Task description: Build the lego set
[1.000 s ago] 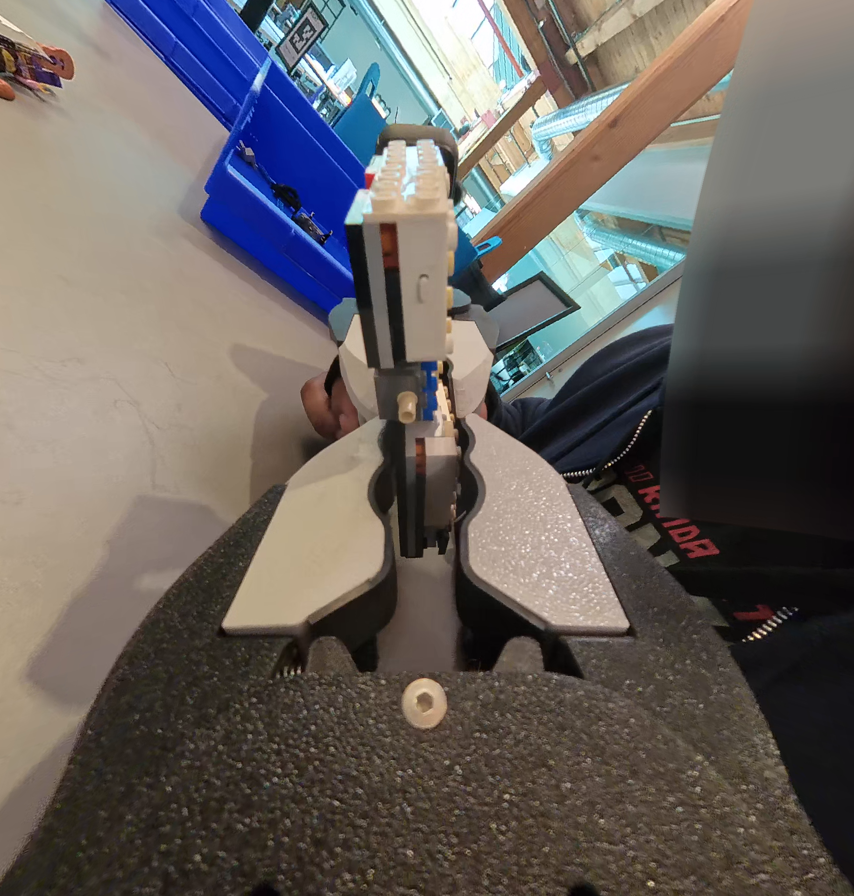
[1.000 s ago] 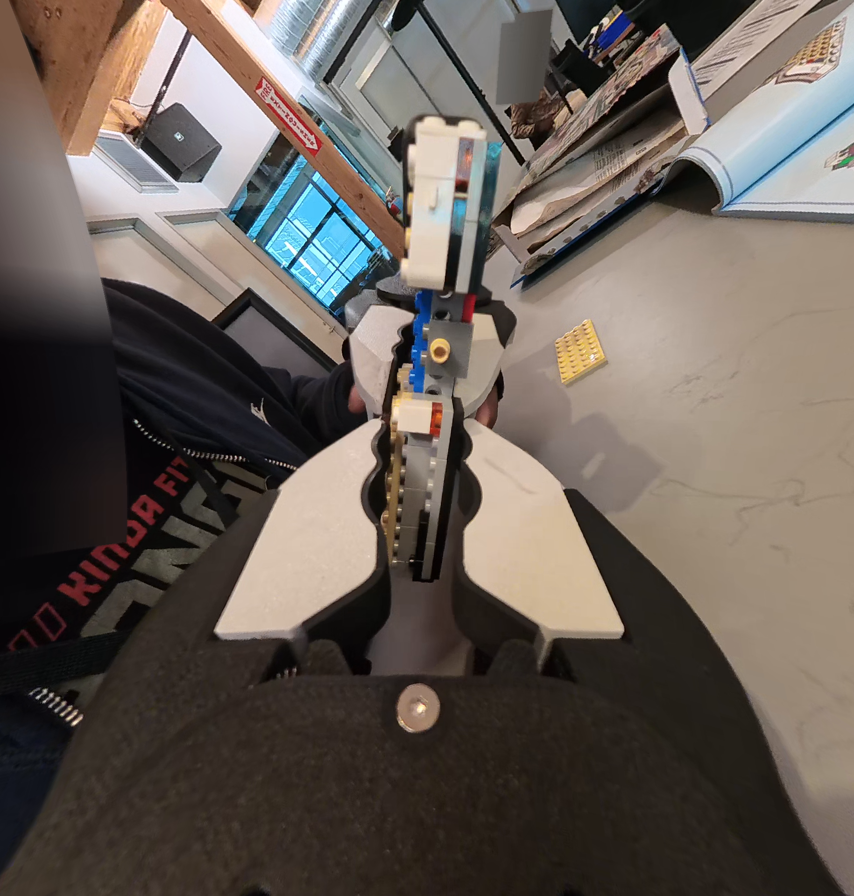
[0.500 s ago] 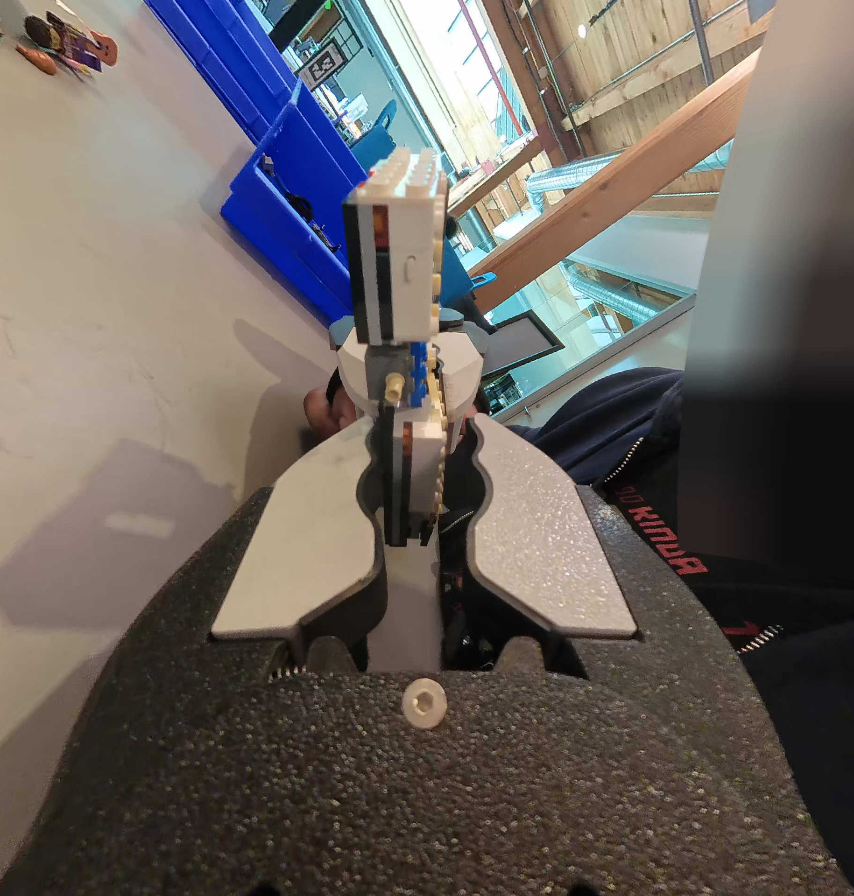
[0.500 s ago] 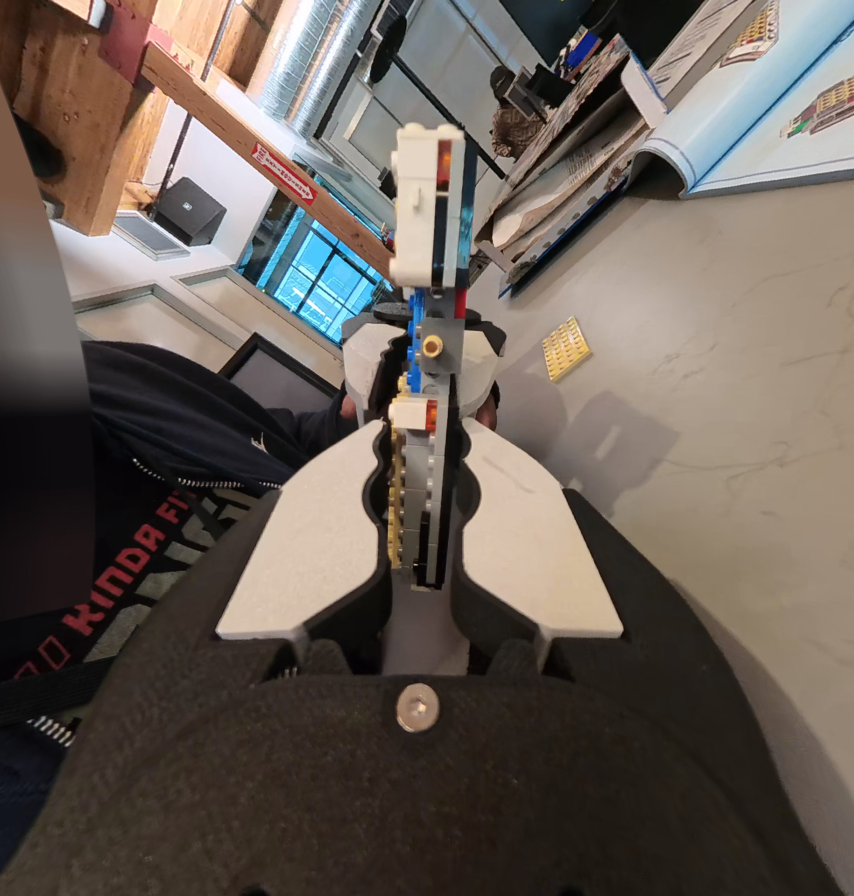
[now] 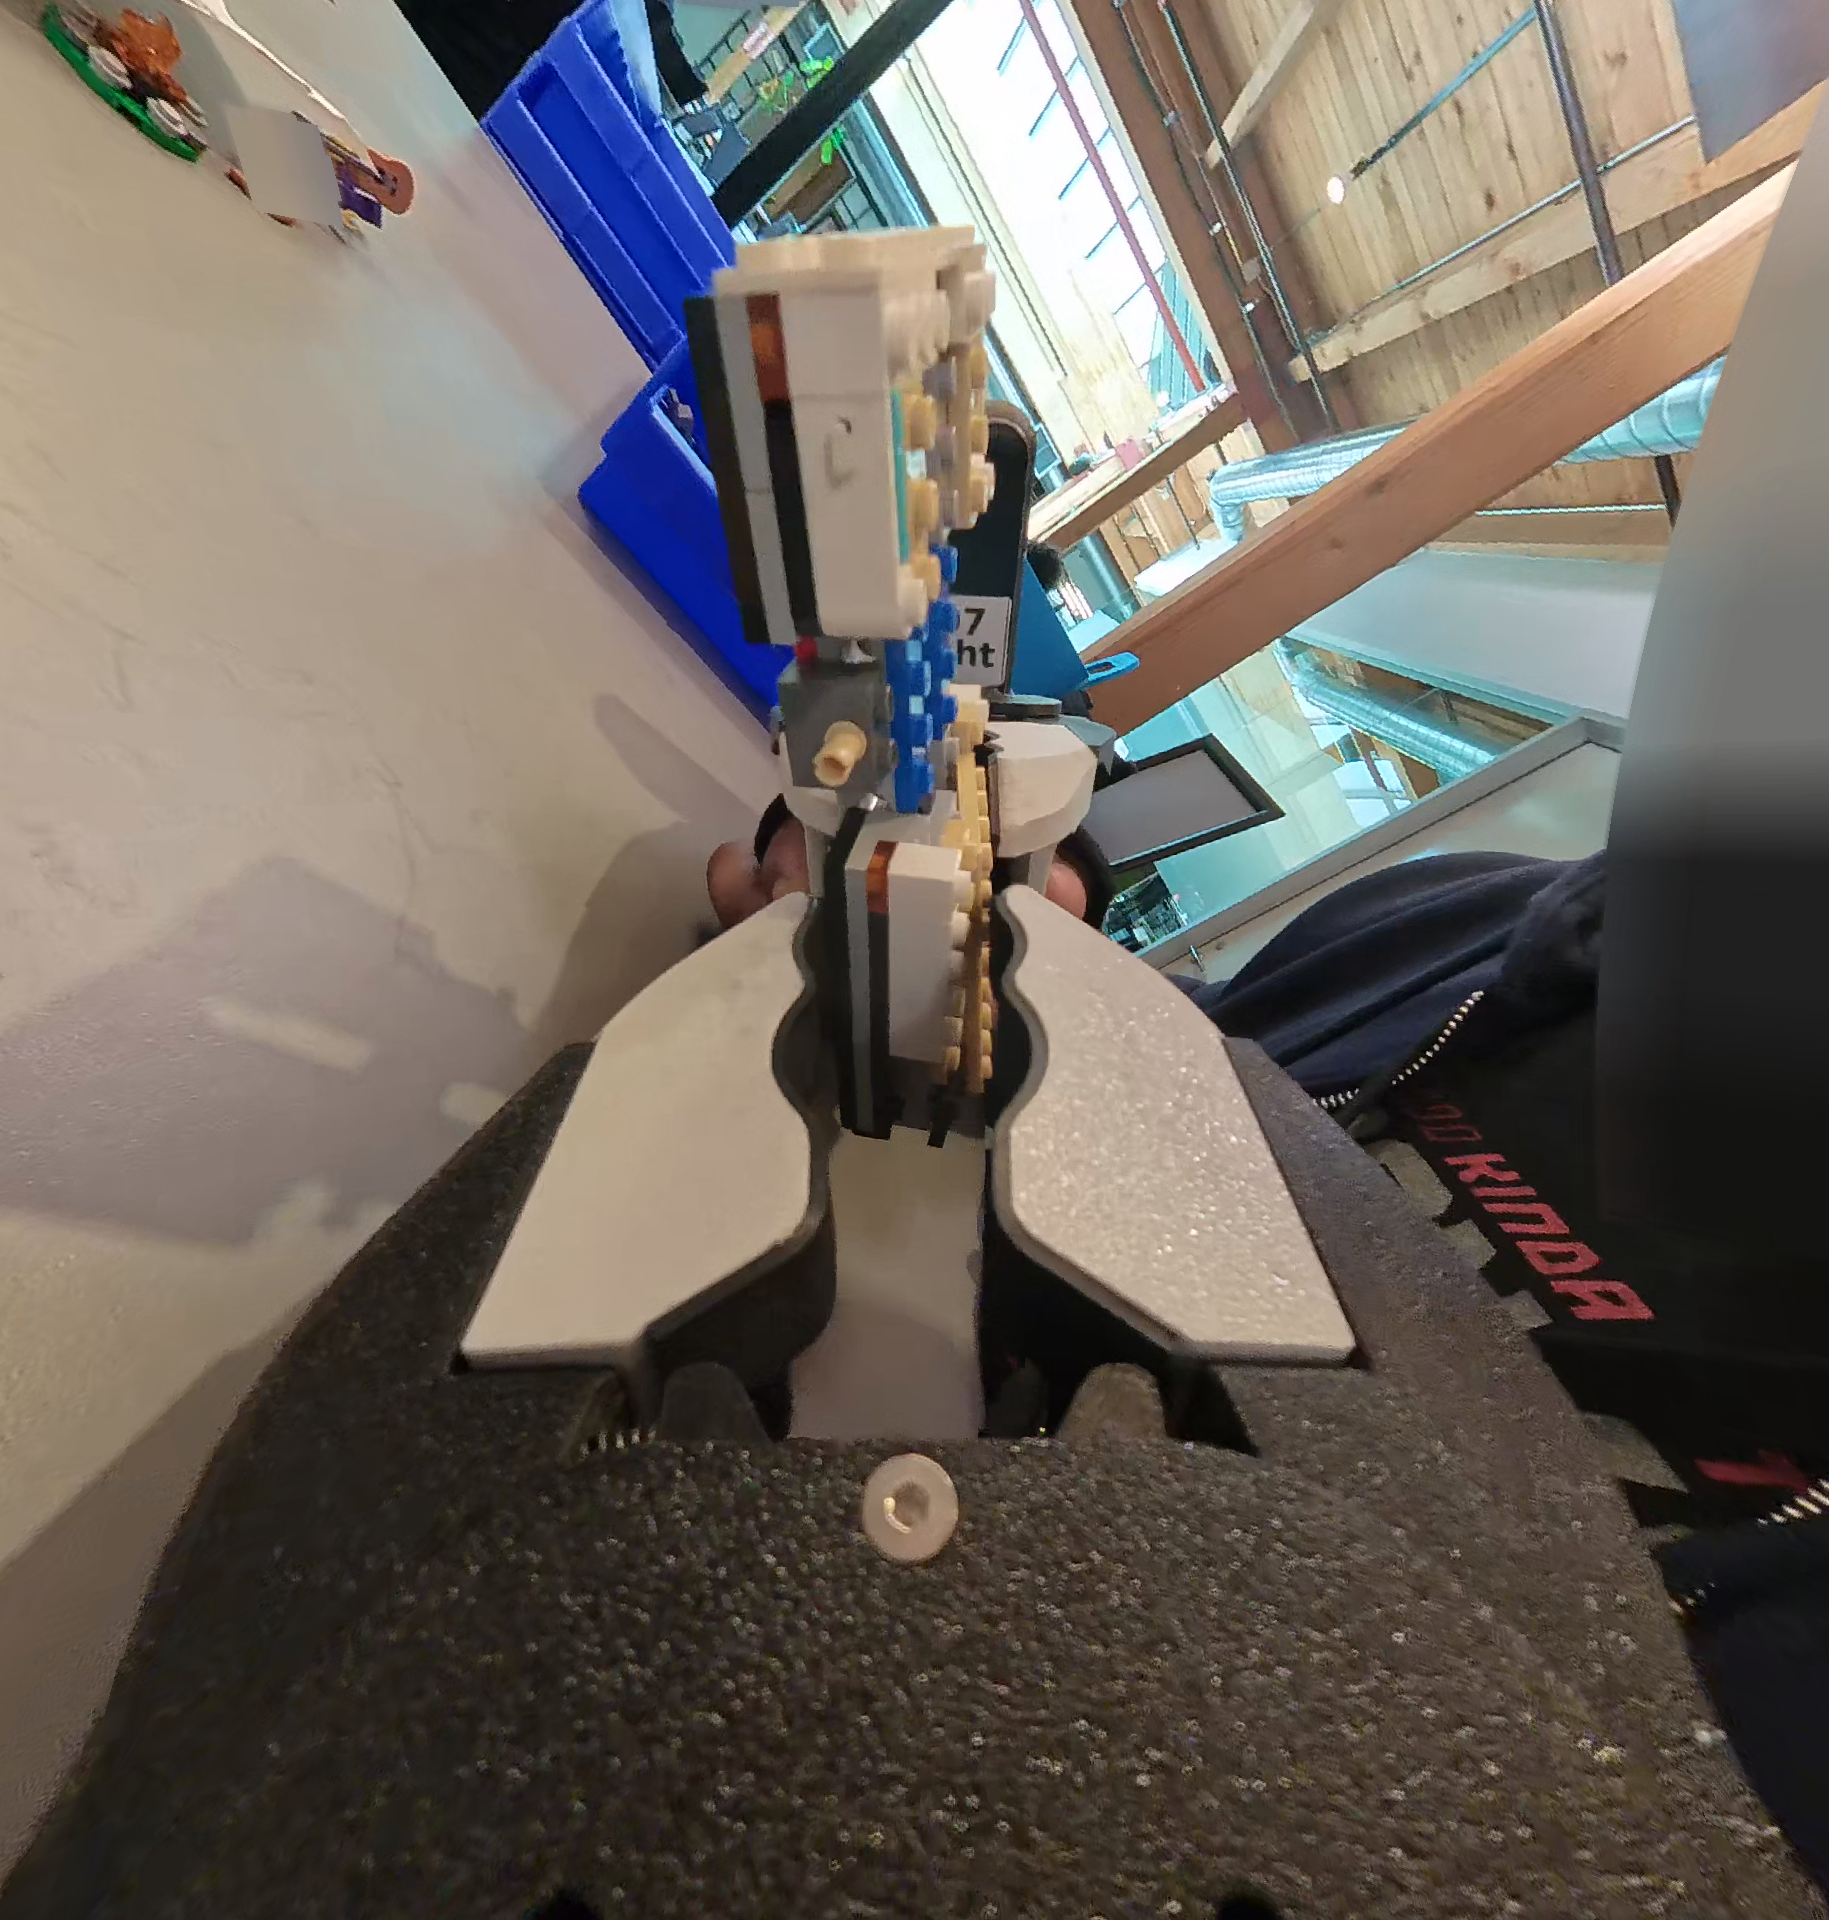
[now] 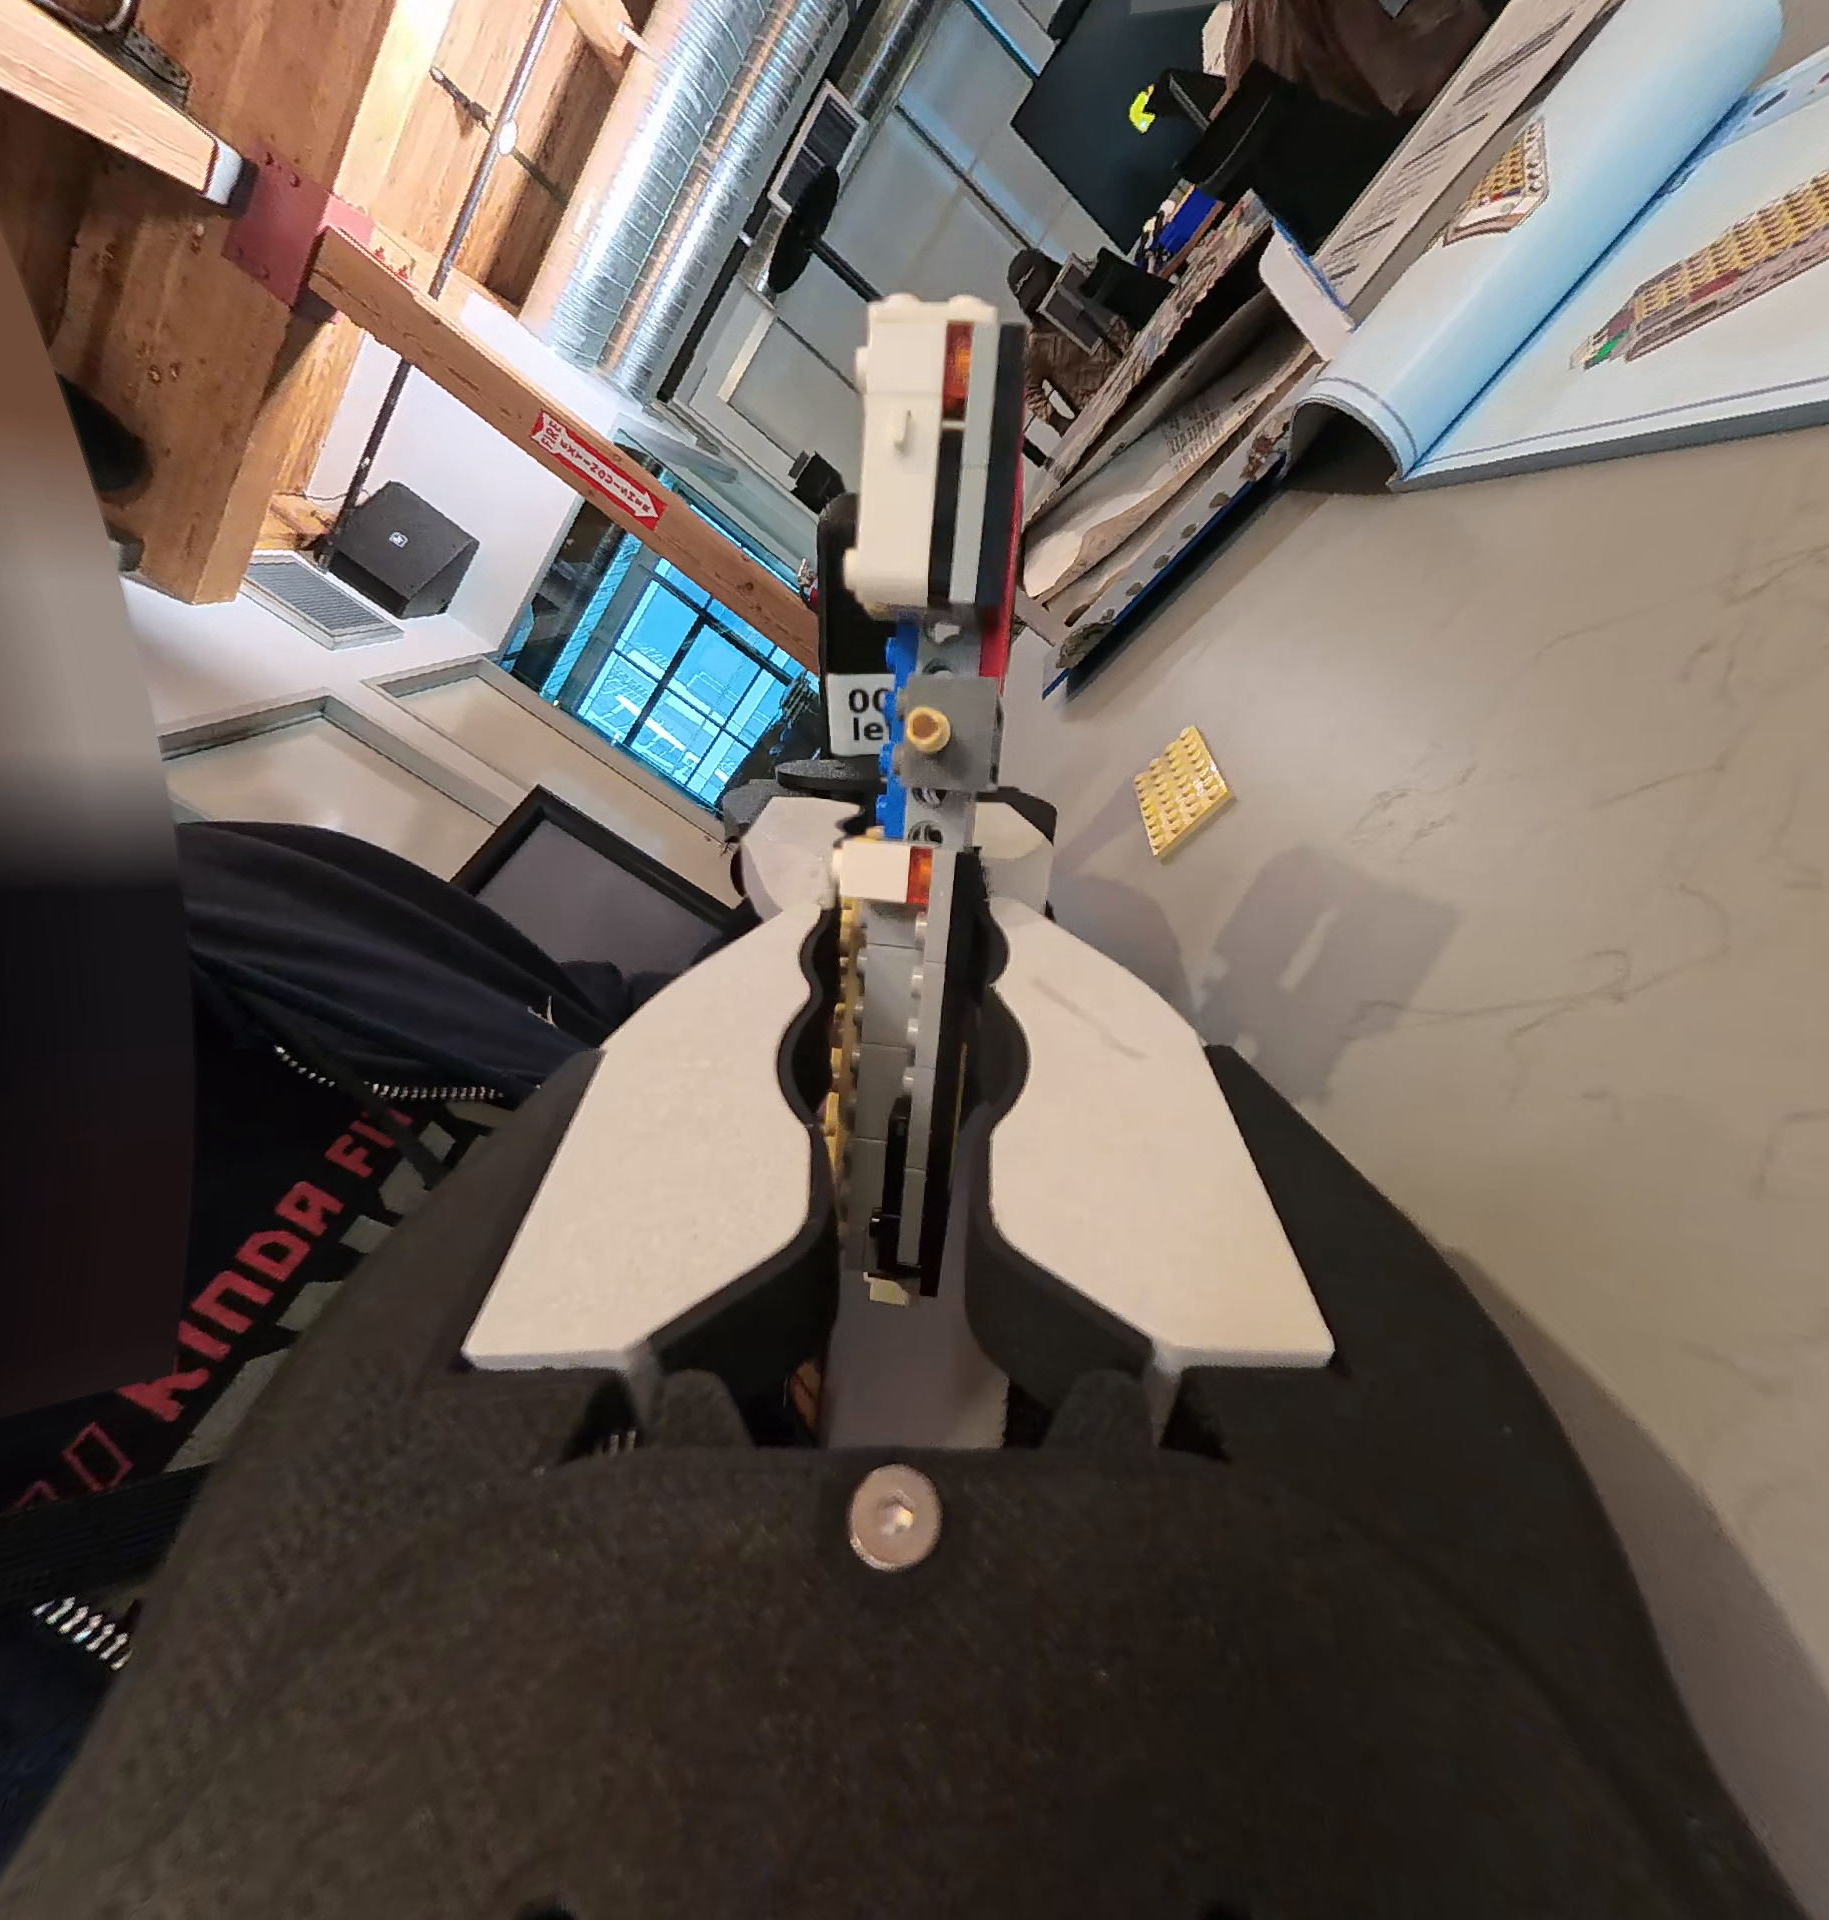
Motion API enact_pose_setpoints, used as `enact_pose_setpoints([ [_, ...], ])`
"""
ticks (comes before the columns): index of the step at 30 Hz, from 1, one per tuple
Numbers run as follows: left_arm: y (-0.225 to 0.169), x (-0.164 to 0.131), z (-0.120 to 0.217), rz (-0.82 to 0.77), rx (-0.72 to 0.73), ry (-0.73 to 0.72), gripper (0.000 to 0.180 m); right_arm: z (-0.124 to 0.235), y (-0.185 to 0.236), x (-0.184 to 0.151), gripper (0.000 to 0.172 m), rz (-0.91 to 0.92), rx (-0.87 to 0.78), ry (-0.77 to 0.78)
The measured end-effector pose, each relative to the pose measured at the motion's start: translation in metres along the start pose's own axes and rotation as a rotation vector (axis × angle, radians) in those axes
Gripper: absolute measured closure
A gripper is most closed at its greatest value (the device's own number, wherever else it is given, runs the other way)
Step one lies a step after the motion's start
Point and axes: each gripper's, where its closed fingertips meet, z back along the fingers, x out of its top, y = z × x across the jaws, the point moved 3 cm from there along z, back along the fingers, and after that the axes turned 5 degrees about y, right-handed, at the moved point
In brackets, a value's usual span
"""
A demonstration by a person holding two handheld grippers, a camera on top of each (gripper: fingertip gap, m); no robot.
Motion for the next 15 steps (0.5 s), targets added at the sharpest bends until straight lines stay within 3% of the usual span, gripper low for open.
enact_pose_setpoints([
  [15,0.0012,0.0019,-0.0001,0.013,-0.016,-0.038,0.158,0.0031,-0.0019,0.0006,0.147,0.010,-0.015,-0.004],
])
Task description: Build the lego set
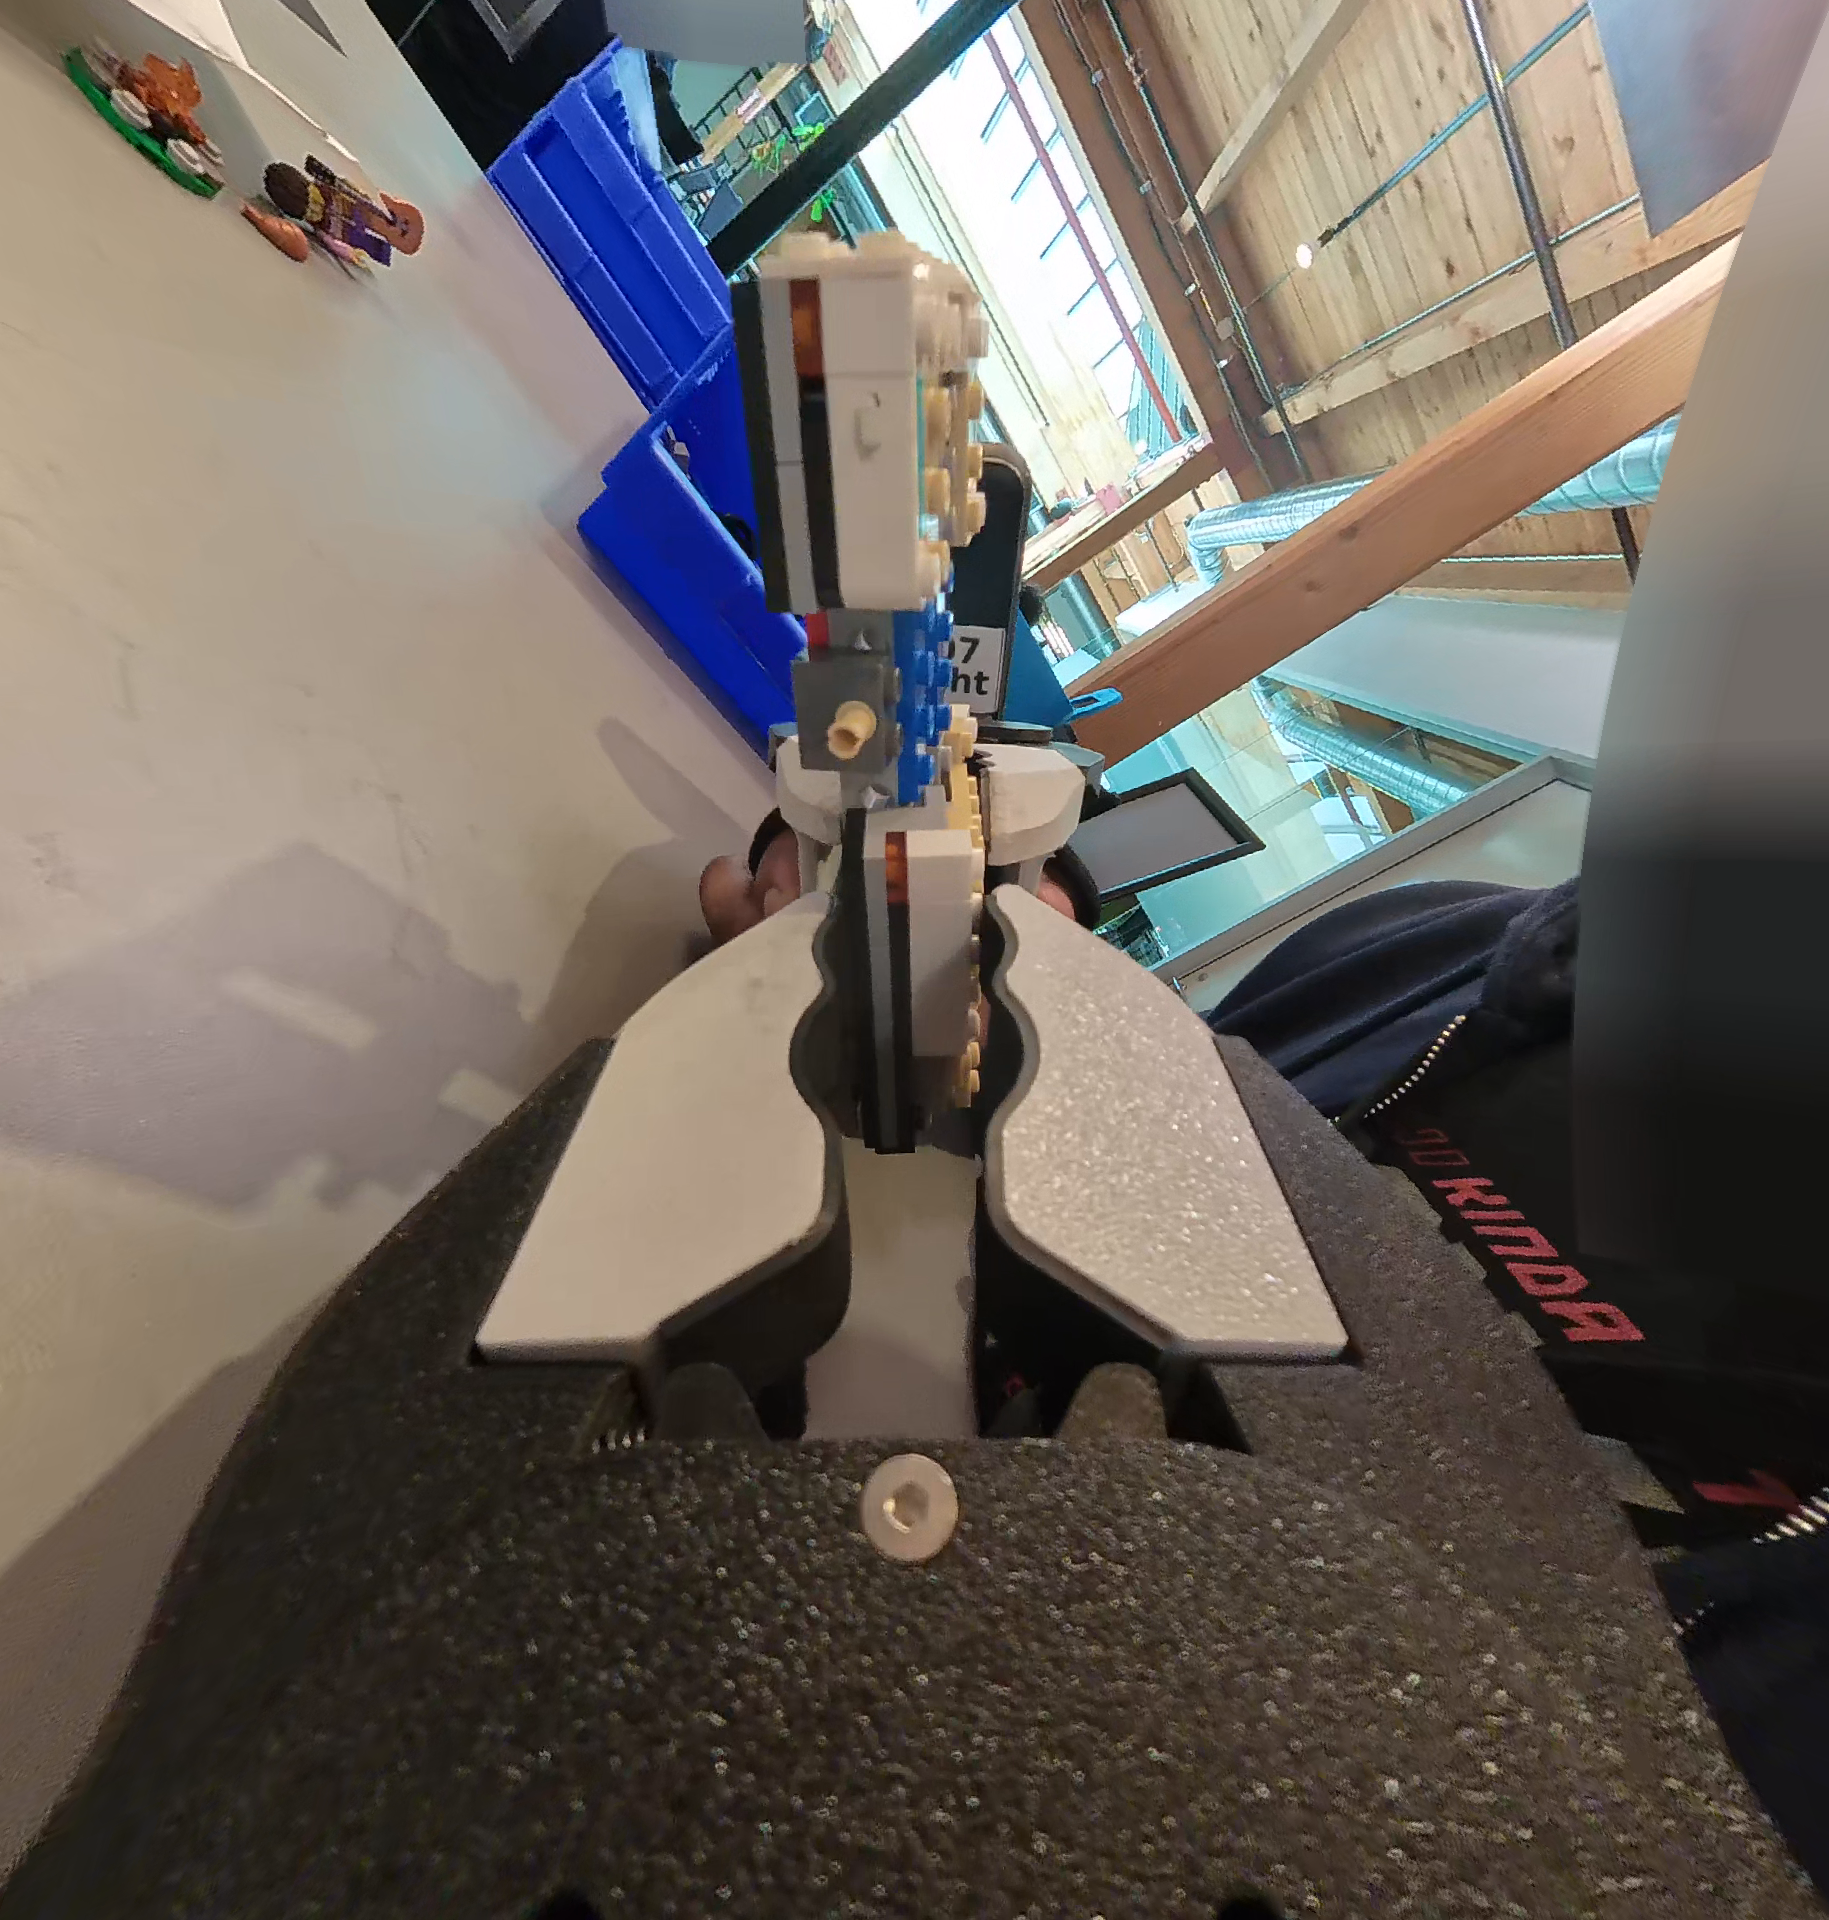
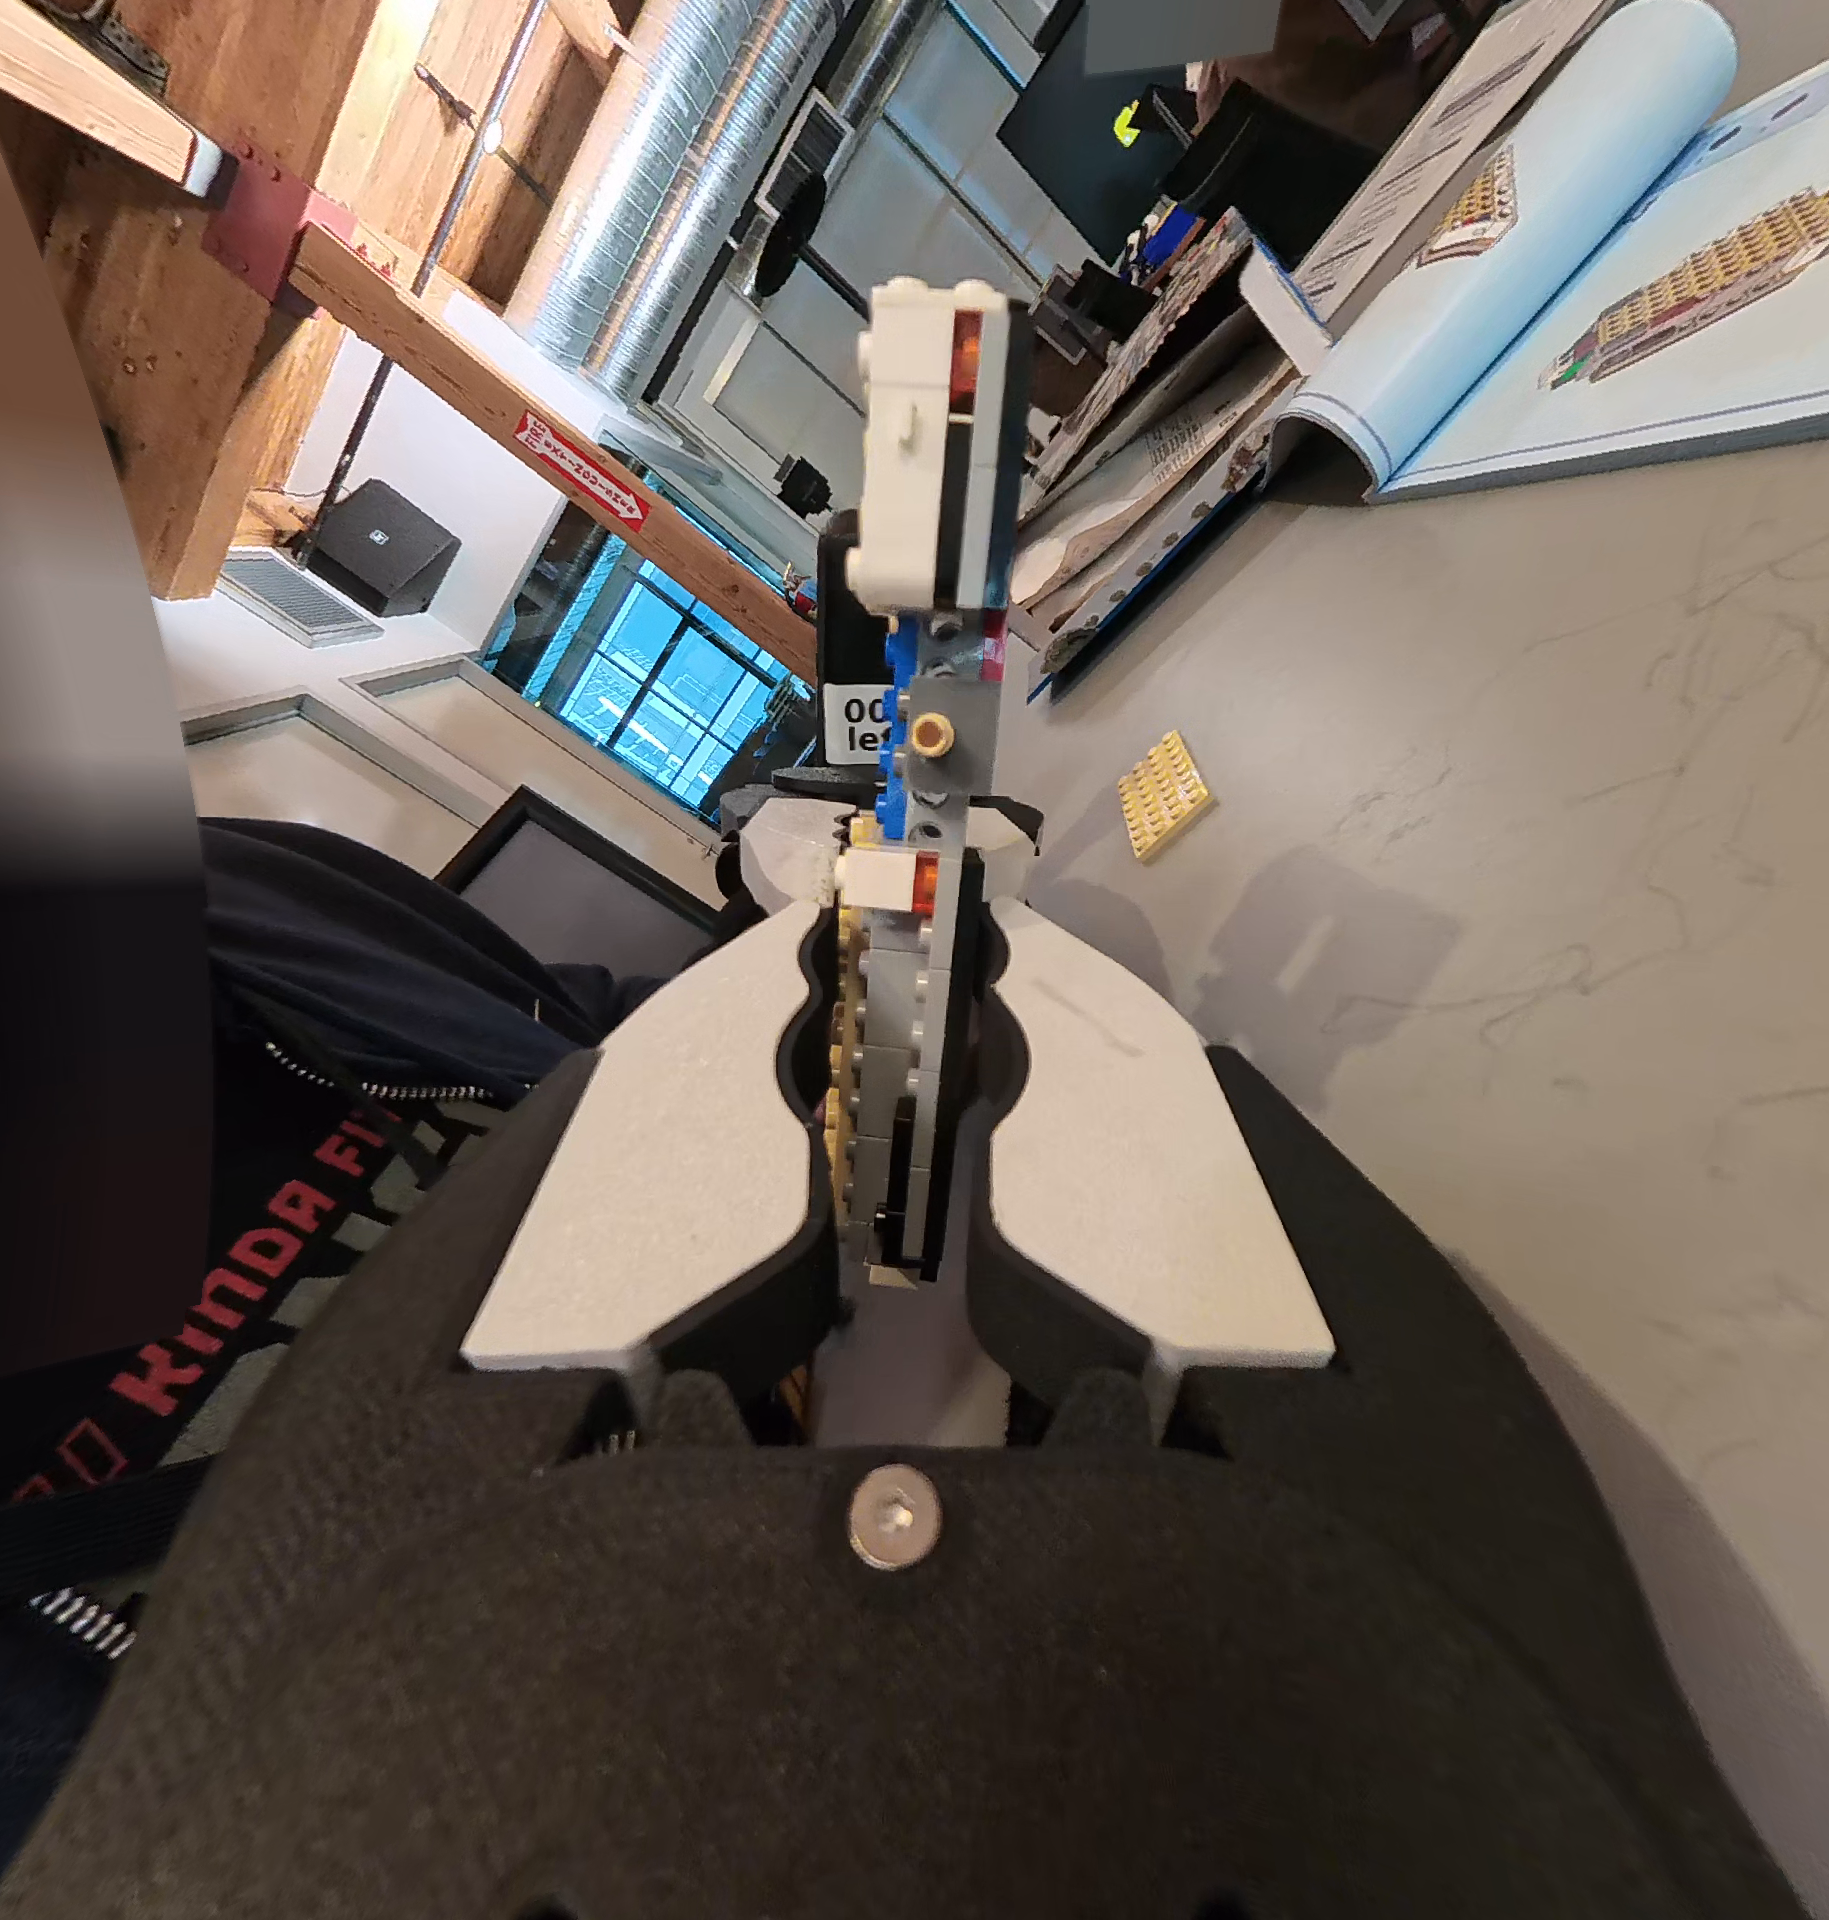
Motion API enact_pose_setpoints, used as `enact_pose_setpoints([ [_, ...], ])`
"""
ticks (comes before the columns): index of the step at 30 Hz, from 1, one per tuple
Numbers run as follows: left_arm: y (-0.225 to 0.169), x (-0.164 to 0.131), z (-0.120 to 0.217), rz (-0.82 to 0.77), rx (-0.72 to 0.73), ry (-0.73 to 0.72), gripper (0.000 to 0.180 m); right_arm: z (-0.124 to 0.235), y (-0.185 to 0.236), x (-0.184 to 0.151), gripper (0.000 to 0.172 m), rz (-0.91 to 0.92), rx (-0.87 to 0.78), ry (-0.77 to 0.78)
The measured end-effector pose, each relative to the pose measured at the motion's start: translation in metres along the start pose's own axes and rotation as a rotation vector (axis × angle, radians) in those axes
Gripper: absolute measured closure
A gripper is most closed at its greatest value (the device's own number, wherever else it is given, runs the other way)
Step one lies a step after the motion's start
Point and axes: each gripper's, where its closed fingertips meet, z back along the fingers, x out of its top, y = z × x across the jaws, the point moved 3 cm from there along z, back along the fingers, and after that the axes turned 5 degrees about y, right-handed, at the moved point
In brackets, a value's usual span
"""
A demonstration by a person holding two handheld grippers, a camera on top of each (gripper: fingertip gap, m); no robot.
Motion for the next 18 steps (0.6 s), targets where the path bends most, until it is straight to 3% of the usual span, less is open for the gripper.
enact_pose_setpoints([
  [18,0.0064,0.0039,-0.0028,0.104,-0.039,0.010,0.158,0.0018,-0.0084,0.0023,0.147,-0.096,-0.001,-0.022],
])
